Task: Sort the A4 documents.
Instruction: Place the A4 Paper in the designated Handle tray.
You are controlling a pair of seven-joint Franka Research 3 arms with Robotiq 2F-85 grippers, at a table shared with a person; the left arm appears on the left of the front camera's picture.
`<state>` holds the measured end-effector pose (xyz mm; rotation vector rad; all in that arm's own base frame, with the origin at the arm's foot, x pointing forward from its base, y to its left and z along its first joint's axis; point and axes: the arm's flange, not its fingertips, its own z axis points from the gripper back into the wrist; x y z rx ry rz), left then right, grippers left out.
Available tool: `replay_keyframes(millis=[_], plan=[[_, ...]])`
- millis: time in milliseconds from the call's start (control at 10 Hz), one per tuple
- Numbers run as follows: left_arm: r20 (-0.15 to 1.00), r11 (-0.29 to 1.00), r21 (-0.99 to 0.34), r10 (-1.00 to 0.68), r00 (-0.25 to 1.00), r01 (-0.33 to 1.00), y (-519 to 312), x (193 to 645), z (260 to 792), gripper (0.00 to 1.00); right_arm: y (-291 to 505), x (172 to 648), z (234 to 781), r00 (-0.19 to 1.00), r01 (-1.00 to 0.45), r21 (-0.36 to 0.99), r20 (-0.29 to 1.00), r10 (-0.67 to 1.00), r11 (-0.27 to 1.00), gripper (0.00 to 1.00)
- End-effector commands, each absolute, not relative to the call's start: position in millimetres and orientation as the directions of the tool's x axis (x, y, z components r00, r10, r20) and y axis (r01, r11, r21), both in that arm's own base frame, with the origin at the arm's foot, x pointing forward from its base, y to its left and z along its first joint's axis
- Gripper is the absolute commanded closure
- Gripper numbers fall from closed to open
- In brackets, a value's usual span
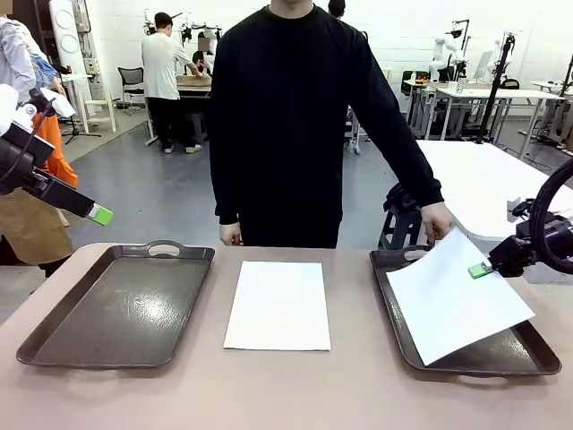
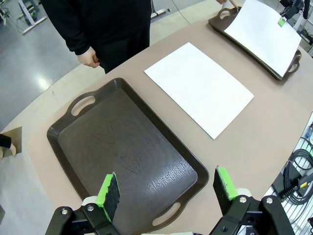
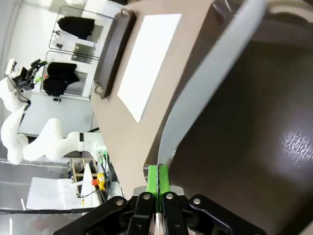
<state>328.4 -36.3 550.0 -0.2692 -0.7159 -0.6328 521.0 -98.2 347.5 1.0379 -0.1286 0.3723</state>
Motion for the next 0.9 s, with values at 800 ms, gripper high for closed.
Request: replay_keyframes(millis=[800], plan=[[0.686,0.771,-0.023,-0.451,0.571,0.637,-34.8,328.8,549.3,0.00,-91.0,522.2,323.8,0.984,-0.170,0.637,0.068,0.165,0.751,0.99]])
